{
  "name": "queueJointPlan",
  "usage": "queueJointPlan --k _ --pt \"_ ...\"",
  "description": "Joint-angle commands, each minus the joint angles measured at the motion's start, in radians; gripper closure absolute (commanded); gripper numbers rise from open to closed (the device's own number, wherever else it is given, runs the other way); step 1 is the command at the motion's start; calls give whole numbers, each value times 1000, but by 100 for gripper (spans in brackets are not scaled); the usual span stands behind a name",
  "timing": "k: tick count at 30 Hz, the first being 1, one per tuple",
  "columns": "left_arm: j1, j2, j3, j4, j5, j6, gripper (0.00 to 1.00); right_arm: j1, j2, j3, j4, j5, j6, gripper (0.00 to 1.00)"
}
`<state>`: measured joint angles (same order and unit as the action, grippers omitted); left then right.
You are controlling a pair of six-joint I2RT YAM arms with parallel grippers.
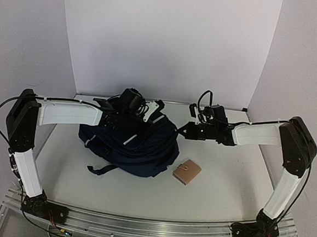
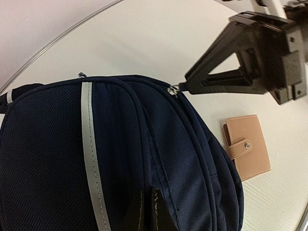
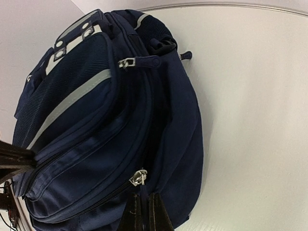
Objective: Pack the student bag
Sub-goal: Zip the student bag at the center of the board.
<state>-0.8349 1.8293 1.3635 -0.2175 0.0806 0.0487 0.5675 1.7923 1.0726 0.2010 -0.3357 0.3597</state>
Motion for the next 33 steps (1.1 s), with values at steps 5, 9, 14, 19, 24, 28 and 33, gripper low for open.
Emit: queueJointPlan --k 5,9,14,19,24,28,33 --pt "4 -126 -75 -158 144 74 100 -87 114 186 -3 -31 -113 100" --pt "-4 -148 -61 -215 183 106 100 -87 201 280 -15 -111 -161 100" --pt "-6 -186 -55 -251 227 146 100 -86 310 406 -20 -219 -183 100" --pt "-5 -172 -20 -299 267 171 100 -87 411 507 -17 -270 -174 100" --pt "-5 -156 -13 -291 297 166 100 -86 495 600 6 -278 -129 100" --pt "-5 -170 -27 -256 315 145 100 -86 535 651 32 -276 -104 100" --pt "-4 -170 -32 -248 305 111 100 -85 572 711 42 -288 -80 100"
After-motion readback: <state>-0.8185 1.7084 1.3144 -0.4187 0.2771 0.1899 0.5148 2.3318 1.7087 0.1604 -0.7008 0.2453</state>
